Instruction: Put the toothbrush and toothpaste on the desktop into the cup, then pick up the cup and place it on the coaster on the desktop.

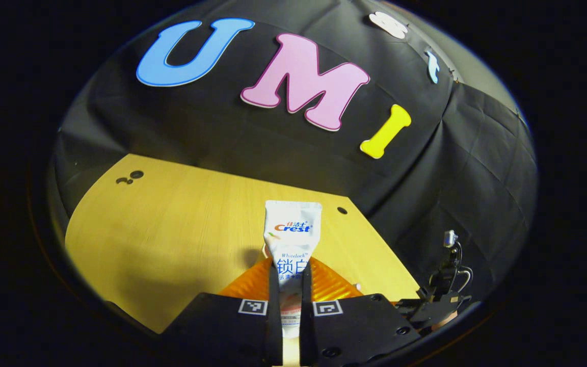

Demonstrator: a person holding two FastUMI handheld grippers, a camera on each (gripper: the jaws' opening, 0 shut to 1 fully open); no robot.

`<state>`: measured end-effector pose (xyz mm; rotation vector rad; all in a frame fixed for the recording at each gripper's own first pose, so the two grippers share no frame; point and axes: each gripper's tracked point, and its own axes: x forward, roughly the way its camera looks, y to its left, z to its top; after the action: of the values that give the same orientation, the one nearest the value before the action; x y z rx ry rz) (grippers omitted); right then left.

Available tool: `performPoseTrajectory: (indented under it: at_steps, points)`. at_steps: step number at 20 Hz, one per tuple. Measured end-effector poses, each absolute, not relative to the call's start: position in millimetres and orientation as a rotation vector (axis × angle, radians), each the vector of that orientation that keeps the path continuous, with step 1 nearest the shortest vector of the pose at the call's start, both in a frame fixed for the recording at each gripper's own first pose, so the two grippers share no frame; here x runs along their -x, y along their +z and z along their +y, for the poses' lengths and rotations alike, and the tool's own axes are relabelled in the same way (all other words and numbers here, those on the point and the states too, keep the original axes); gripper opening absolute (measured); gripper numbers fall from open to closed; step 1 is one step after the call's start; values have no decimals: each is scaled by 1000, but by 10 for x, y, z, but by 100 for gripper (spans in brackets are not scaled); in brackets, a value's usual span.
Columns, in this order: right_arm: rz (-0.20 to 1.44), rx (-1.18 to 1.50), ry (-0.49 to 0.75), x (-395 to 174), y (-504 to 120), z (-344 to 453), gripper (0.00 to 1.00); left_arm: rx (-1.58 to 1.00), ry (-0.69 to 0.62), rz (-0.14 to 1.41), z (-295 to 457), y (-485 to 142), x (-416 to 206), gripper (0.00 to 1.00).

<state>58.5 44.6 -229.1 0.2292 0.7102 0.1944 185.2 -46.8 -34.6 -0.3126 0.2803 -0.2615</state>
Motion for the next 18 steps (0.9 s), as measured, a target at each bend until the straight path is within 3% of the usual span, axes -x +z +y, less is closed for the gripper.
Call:
performPoseTrajectory:
  at_steps: [8, 18]
  points:
    - [694, -248, 230, -643, -2090, 225, 5, 287, -267, 188, -713, -163, -2631, 18]
    - [672, -294, 255, -752, -1977, 45, 5, 271, -189, 207, -697, -563, -3341, 18]
